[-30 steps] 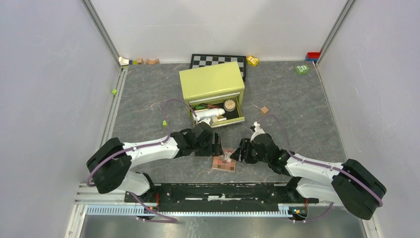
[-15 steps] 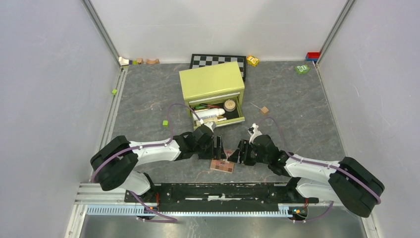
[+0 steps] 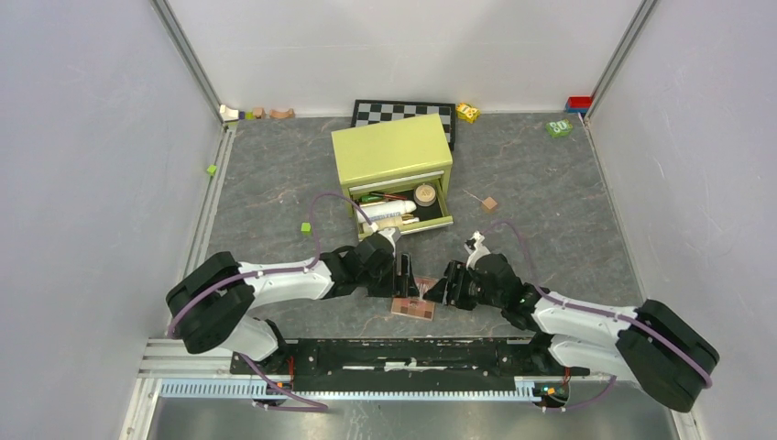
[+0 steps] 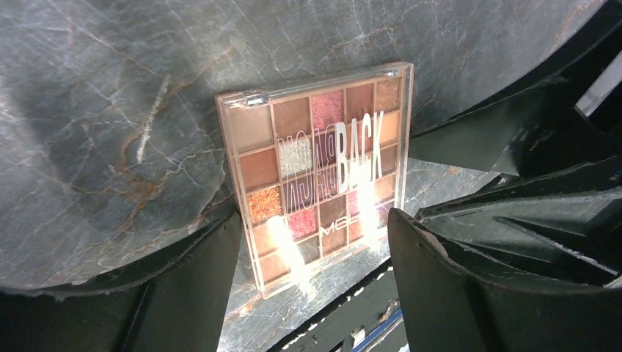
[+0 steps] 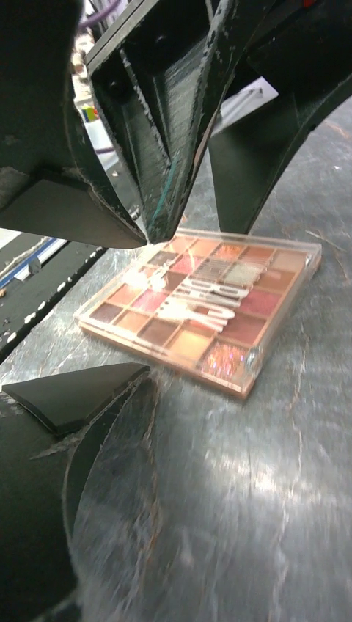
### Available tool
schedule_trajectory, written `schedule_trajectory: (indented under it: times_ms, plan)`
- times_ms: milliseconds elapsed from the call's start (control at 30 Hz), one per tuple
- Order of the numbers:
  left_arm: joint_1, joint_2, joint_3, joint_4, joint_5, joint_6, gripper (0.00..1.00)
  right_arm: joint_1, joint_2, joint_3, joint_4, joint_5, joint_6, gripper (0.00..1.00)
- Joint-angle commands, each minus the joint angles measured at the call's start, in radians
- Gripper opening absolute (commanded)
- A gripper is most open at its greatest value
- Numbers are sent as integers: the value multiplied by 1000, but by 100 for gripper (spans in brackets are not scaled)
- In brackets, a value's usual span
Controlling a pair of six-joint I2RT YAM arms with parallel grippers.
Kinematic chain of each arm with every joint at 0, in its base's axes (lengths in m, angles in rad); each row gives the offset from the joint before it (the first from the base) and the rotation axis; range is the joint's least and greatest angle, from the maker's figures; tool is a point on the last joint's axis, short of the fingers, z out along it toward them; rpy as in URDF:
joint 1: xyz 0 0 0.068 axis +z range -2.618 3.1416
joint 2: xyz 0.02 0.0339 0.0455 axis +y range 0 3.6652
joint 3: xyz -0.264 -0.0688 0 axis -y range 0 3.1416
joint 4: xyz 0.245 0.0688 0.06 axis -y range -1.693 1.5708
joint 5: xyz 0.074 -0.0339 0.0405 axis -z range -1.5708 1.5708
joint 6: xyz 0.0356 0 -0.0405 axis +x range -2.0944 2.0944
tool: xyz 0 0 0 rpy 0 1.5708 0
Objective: Organize the makeup
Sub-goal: Move the makeup to the center of the board.
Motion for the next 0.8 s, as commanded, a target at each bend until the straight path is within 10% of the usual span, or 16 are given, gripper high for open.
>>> schedule_trajectory:
  times_ms: [0,767]
  plan:
    - [-32,40,-11,-79,35,27,80,3,103,-19,42,-77,23,66]
    - [12,-56,130,-139,-18,53,77,-5,172,237,-73,7,-138,66]
